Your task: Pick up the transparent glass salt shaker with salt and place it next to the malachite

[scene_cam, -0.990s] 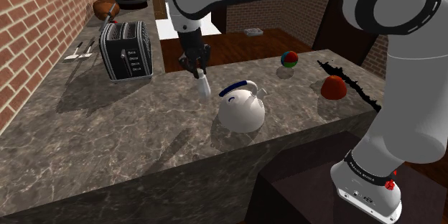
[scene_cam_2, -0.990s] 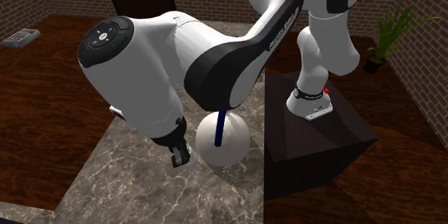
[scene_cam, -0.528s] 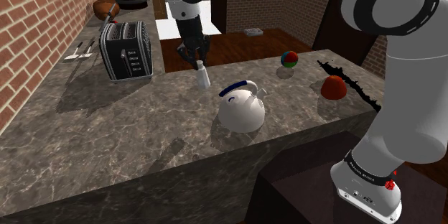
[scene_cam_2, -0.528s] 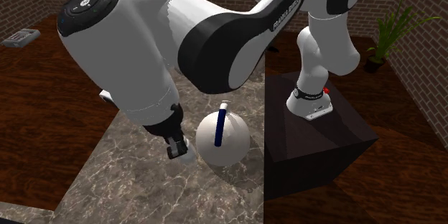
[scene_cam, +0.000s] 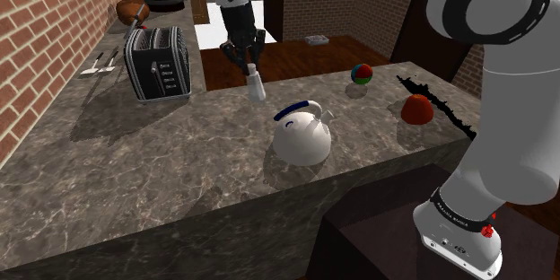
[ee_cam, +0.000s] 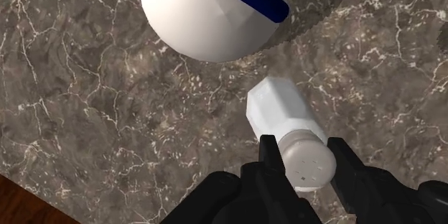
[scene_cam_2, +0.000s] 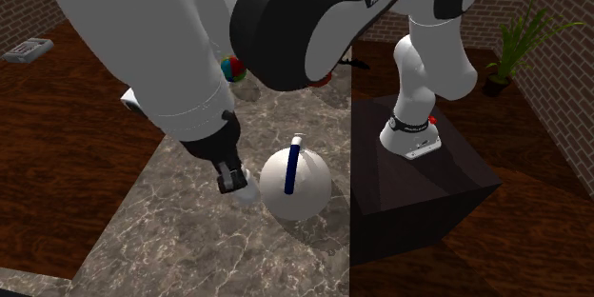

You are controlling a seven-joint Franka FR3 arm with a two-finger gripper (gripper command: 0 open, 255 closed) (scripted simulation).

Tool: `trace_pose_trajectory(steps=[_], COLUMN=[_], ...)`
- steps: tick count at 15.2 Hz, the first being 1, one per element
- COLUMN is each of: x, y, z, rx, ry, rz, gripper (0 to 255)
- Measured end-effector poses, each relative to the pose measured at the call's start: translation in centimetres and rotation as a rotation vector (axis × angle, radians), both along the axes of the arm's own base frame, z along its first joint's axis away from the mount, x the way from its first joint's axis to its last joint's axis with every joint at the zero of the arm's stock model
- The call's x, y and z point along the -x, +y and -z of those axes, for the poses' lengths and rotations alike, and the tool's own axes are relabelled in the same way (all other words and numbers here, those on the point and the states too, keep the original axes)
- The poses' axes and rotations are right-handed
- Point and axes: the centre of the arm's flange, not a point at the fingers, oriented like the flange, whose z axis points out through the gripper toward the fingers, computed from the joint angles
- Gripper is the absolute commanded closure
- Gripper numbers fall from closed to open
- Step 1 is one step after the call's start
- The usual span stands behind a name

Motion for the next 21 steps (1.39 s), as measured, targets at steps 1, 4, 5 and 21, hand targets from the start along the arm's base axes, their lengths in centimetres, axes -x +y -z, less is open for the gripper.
trace_pose_trajectory(steps=[1, 4, 5, 21], x=[0.2, 1.2, 1.4, 7.6], y=[-0.7, -4.6, -5.7, -25.7], z=[-0.1, -0.3, -0.5, -0.3], rx=[0.0, 0.0, 0.0, 0.001], ry=[0.0, 0.0, -0.001, 0.0], rz=[0.0, 0.001, 0.0, 0.002], gripper=[255, 255, 255, 255])
